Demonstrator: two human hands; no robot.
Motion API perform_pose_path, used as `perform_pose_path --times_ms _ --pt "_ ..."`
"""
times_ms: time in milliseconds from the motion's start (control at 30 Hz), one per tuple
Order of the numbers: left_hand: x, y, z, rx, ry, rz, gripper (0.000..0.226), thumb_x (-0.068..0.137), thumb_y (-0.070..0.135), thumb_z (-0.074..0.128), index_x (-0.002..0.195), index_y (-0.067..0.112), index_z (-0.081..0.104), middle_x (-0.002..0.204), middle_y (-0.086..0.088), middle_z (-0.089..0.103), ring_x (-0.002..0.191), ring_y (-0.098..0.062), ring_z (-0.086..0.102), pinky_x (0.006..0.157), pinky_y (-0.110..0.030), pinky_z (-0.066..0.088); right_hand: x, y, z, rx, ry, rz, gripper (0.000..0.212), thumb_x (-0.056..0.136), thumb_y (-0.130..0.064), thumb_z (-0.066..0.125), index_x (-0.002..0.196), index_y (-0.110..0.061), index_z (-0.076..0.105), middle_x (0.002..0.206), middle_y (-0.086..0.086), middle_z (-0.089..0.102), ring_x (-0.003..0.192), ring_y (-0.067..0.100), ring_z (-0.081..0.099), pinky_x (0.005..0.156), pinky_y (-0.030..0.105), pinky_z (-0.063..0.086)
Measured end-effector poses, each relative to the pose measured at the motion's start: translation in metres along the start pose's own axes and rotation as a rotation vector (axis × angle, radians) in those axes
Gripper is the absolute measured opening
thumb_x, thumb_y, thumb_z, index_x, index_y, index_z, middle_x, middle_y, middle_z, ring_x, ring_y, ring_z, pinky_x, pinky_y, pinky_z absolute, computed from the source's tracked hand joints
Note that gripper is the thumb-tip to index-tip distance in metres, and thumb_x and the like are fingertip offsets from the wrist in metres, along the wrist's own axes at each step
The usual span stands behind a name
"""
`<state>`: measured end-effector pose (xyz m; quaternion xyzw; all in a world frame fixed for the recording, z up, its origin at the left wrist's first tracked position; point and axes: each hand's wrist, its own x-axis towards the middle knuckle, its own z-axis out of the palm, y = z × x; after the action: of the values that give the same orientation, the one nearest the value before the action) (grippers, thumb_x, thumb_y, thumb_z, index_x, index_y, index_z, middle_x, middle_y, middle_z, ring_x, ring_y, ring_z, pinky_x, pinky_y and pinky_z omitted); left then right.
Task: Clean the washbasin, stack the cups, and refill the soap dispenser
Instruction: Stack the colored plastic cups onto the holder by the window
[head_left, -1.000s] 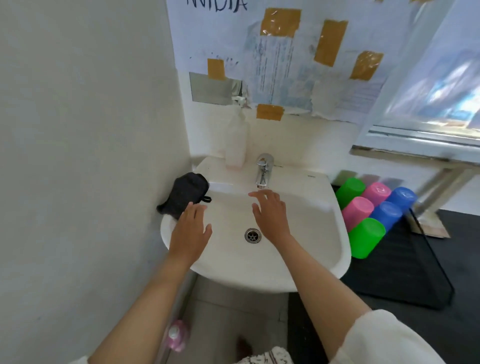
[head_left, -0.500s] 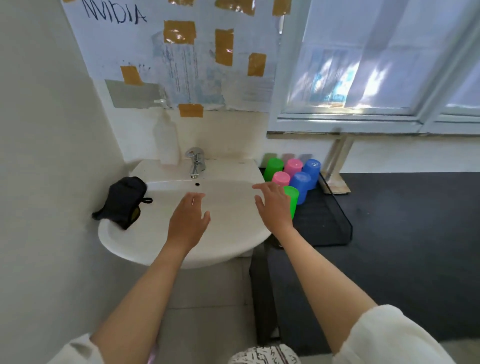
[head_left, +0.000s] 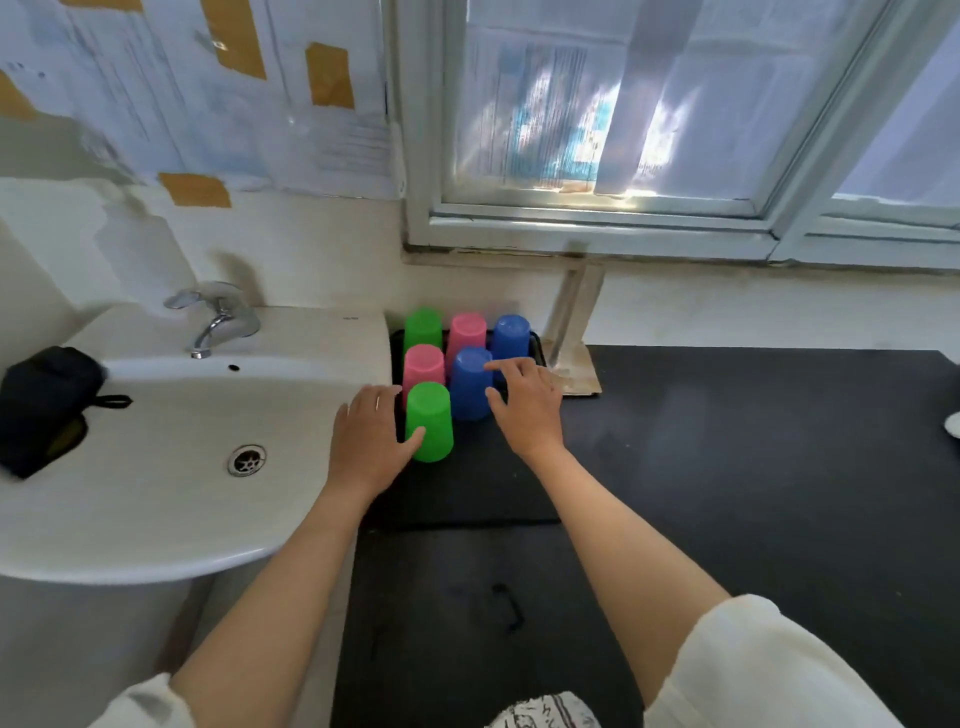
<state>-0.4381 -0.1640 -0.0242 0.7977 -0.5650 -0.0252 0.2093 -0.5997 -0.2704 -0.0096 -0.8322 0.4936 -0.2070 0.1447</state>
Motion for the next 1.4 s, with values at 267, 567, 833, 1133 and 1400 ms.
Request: perform_pose_path --times_ms 267,567,833,1133,1400 --pt "0.046 0.031 0.038 0.088 -0.076 -0.184 0.072 0.075 0.051 0.065 0.129 0.009 0.043 0.129 -0.014 0.050 0.120 -0.031 0.046 0.100 -0.047 0.036 0.054 0.036 0.009 -0.001 -0.142 -0.079 0.048 0.090 -0.034 0.055 0.135 -0.025 0.040 0.134 0.006 0.042 0.123 0.025 0.038 0.097 0.041 0.034" --pt "0.055 0.019 0.057 0.076 -0.197 -0.287 0.074 0.075 0.047 0.065 0.135 0.015 0.035 0.129 -0.011 0.050 0.117 -0.032 0.048 0.098 -0.045 0.036 0.089 0.039 0.051 0.052 -0.314 -0.061 0.061 0.088 -0.040 0.057 0.141 -0.026 0.030 0.145 0.012 0.034 0.133 0.031 0.030 0.103 0.048 0.032" --pt "0.054 0.020 0.052 -0.127 -0.057 -0.221 0.065 0.071 0.042 0.073 0.125 0.017 0.047 0.116 -0.008 0.057 0.102 -0.030 0.057 0.081 -0.037 0.046 0.095 0.043 0.059 0.097 -0.190 -0.106 0.050 0.086 -0.039 0.060 0.130 -0.023 0.042 0.124 0.008 0.051 0.116 0.027 0.045 0.091 0.041 0.038" --pt "0.080 0.057 0.026 -0.238 0.056 -0.077 0.073 0.072 0.042 0.073 0.131 0.012 0.043 0.126 -0.012 0.054 0.112 -0.030 0.054 0.089 -0.040 0.046 0.097 0.056 -0.007 0.124 0.132 -0.130 0.051 0.078 -0.054 0.063 0.117 -0.021 0.057 0.104 0.007 0.058 0.097 0.024 0.054 0.080 0.037 0.042" --pt "0.126 0.105 -0.008 -0.298 0.140 0.069 0.070 0.066 0.039 0.079 0.118 0.010 0.044 0.113 -0.011 0.057 0.102 -0.030 0.056 0.082 -0.041 0.046 0.128 0.075 -0.089 0.314 0.423 -0.105 0.046 0.078 -0.039 0.070 0.113 -0.013 0.056 0.108 0.009 0.058 0.100 0.026 0.052 0.083 0.037 0.043"
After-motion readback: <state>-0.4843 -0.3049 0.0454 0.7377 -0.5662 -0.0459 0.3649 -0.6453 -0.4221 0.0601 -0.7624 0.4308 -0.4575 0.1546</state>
